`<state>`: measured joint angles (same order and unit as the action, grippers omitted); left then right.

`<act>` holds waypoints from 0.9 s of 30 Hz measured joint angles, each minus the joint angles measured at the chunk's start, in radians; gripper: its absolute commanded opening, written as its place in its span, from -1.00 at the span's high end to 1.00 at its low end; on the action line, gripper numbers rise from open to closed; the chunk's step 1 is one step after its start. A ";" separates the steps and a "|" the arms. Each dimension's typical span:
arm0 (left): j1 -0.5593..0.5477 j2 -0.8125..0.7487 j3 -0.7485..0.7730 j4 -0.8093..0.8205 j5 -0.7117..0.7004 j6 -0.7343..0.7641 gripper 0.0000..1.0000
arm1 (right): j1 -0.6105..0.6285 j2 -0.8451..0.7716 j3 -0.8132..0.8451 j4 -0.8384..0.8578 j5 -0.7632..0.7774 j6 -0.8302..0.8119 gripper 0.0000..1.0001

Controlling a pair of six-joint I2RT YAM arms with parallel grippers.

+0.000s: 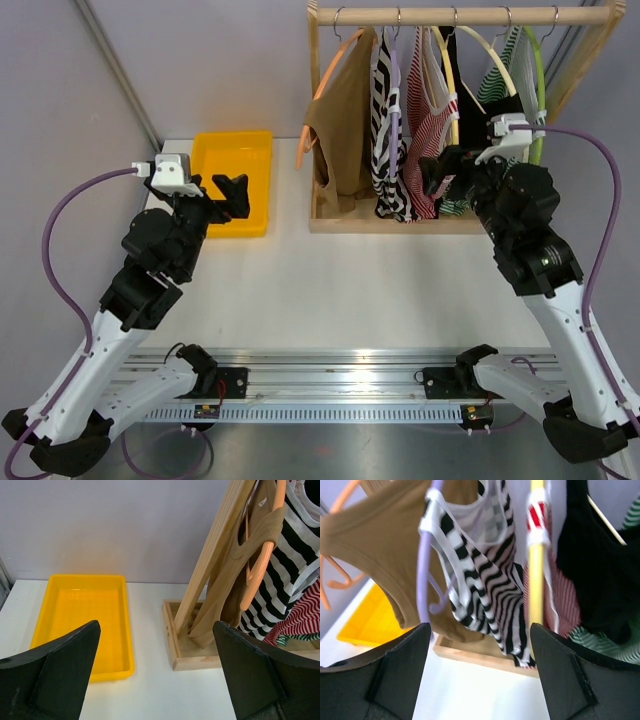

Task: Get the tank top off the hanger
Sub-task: Grab a hanger with a tank top on it with the right arm

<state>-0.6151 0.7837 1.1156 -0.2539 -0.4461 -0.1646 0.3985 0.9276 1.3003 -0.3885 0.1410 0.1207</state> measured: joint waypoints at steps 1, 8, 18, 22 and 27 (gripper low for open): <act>0.000 0.004 0.000 0.000 -0.002 0.000 -0.98 | 0.003 0.031 0.032 0.003 -0.008 0.008 -0.72; 0.000 0.018 0.000 -0.006 -0.018 0.003 -0.98 | 0.180 0.311 0.376 -0.006 0.061 -0.003 -0.70; 0.000 0.018 0.000 -0.016 -0.054 0.007 -0.98 | 0.341 0.739 0.845 -0.004 0.234 -0.067 -0.42; 0.000 0.018 -0.002 -0.016 -0.062 0.007 -0.98 | 0.367 0.881 0.970 -0.001 0.303 -0.080 -0.42; 0.000 0.016 -0.016 -0.018 -0.072 0.006 -0.98 | 0.388 1.055 1.162 -0.006 0.385 -0.111 -0.45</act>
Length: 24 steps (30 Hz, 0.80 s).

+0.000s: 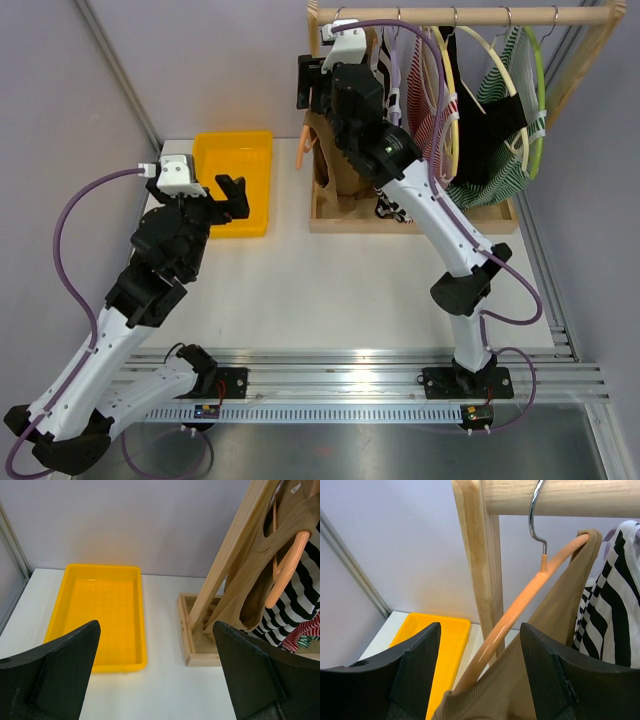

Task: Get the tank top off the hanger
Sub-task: Grab a hanger with a tank top on it with the right arm

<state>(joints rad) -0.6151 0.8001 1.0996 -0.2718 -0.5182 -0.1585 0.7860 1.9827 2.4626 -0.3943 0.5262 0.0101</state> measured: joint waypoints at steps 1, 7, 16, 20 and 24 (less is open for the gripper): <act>0.000 -0.001 -0.003 0.000 -0.002 0.000 -0.98 | 0.002 0.019 0.019 0.002 0.013 -0.006 -0.45; 0.000 -0.016 -0.014 -0.004 -0.013 0.000 -0.98 | 0.002 0.061 0.043 0.009 0.082 -0.037 -0.46; 0.000 -0.034 -0.039 0.004 -0.030 0.000 -0.98 | 0.002 0.064 0.068 0.050 0.137 -0.077 -0.28; 0.000 -0.032 -0.047 0.000 -0.033 -0.003 -0.98 | 0.002 0.067 0.092 0.055 0.148 -0.085 -0.27; 0.000 -0.035 -0.047 0.001 -0.037 -0.007 -0.98 | 0.002 0.072 0.104 0.060 0.161 -0.086 -0.27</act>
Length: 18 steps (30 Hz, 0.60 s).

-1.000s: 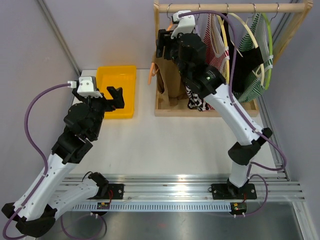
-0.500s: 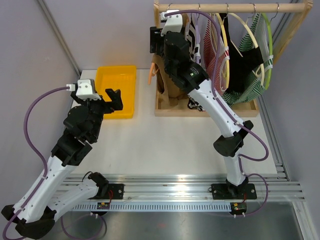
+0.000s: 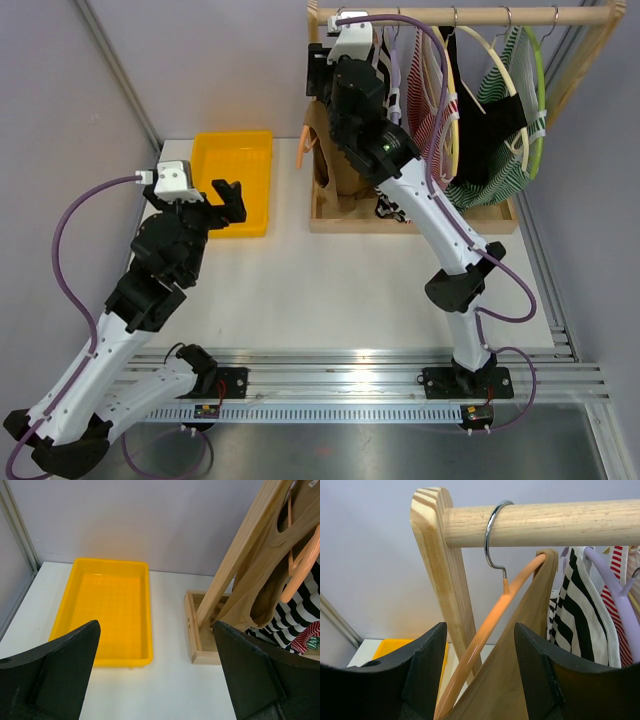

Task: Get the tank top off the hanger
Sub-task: Grab a hanger with a tank top on it with the right arm

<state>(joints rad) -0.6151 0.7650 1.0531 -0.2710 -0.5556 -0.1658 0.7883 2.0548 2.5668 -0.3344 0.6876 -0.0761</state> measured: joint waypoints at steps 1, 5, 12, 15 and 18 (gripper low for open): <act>0.000 -0.001 0.000 0.000 -0.002 0.000 -0.98 | 0.000 0.003 0.001 0.000 0.001 0.000 -0.27; 0.000 -0.009 0.000 0.000 -0.006 -0.001 -0.98 | -0.001 0.025 0.013 -0.003 0.000 0.002 -0.27; 0.000 -0.018 0.000 0.000 -0.018 0.000 -0.98 | -0.012 0.057 0.027 -0.014 0.000 0.018 0.09; 0.000 -0.019 0.000 0.000 -0.025 -0.001 -0.98 | -0.018 0.058 0.027 -0.026 0.008 0.028 0.47; 0.000 -0.019 -0.003 0.002 -0.029 -0.001 -0.98 | -0.026 0.058 0.026 -0.030 0.010 0.031 0.49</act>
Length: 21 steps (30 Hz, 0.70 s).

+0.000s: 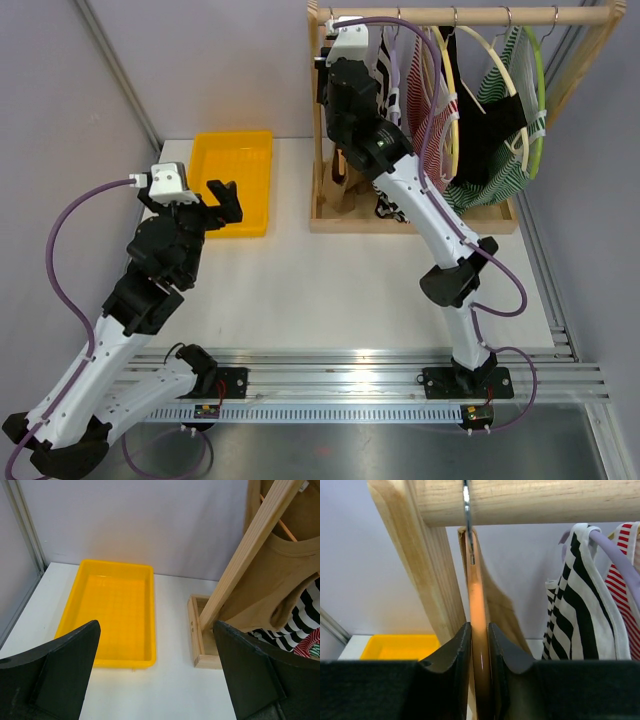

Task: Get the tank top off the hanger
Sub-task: Grab a hanger with a tank top on it with the right arm

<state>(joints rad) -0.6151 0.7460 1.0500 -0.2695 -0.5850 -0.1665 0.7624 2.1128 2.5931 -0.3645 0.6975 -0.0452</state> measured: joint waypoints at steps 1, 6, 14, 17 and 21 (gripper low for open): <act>0.000 0.000 -0.002 0.001 -0.002 0.000 -0.98 | -0.002 0.000 -0.002 0.000 -0.002 -0.001 0.51; 0.000 0.000 -0.006 0.001 -0.004 0.000 -0.98 | -0.002 -0.027 -0.052 0.027 -0.008 -0.017 0.99; 0.000 0.002 -0.011 0.001 -0.005 -0.003 -0.98 | -0.002 -0.108 -0.178 0.085 -0.017 -0.069 1.00; 0.000 0.002 -0.011 0.001 -0.004 -0.003 -0.98 | -0.003 -0.151 -0.247 0.123 -0.029 -0.094 1.00; 0.000 0.011 -0.011 0.001 -0.003 -0.003 -0.98 | -0.005 -0.169 -0.271 0.136 -0.030 -0.124 1.00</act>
<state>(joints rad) -0.6151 0.7570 1.0386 -0.2684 -0.5880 -0.1692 0.7574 1.9438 2.3222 -0.2283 0.6678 -0.1696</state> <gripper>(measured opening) 0.988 0.215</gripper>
